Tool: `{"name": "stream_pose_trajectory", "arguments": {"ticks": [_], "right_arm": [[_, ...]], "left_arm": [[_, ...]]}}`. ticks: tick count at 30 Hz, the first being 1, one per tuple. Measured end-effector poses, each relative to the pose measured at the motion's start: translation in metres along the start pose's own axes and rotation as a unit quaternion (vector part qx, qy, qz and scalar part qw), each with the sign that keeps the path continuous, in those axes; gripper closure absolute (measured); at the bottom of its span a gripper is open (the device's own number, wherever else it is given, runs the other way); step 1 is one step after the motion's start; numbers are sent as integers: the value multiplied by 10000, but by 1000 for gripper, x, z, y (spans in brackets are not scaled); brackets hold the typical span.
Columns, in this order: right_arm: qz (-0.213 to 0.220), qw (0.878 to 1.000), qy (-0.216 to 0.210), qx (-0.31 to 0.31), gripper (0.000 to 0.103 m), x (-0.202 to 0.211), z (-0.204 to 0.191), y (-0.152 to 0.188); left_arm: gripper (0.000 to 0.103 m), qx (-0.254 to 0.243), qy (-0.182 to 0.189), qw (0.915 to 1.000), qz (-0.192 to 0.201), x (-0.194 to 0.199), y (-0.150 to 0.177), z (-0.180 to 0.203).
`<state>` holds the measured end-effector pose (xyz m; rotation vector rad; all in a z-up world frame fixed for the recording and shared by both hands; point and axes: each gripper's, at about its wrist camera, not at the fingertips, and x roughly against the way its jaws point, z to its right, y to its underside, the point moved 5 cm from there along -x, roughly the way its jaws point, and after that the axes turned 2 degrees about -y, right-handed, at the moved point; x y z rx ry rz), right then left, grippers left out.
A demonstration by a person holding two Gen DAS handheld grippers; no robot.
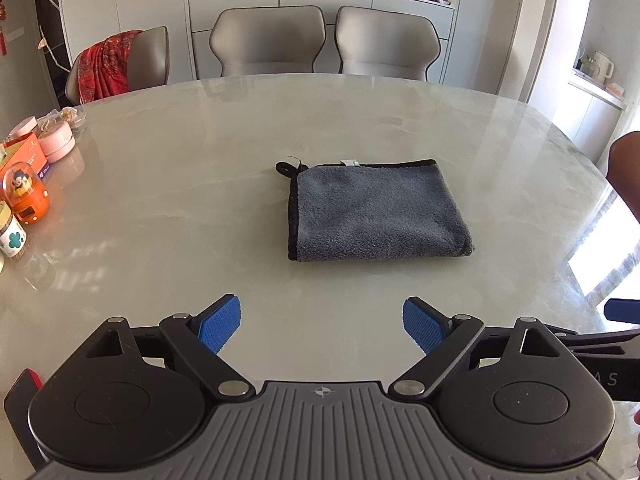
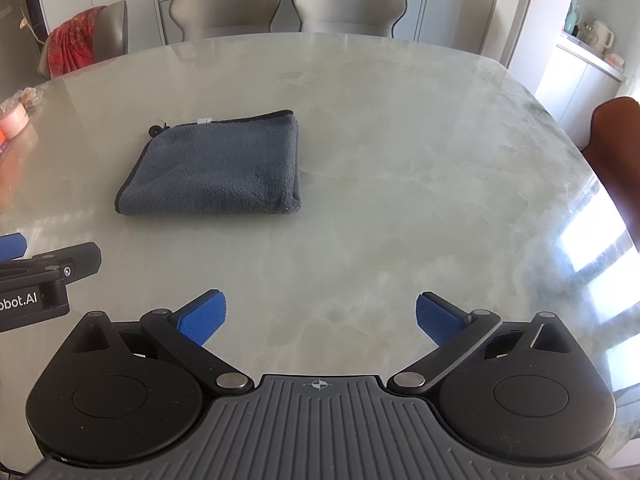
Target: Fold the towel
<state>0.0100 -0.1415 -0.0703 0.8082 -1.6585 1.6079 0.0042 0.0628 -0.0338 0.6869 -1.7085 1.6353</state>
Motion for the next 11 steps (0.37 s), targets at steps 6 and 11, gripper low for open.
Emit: {"name": "stream_pose_trajectory", "arguments": {"ticks": [6,11], "right_arm": [[-46,10000,15,4,0,-2,0,0],[-76,10000,-2,8,1,-4,0,0]], "left_arm": [[11,126,-118,9998,19,-2,0,-5],[10,21,-99,9999,88,0,-1,-2]]}}
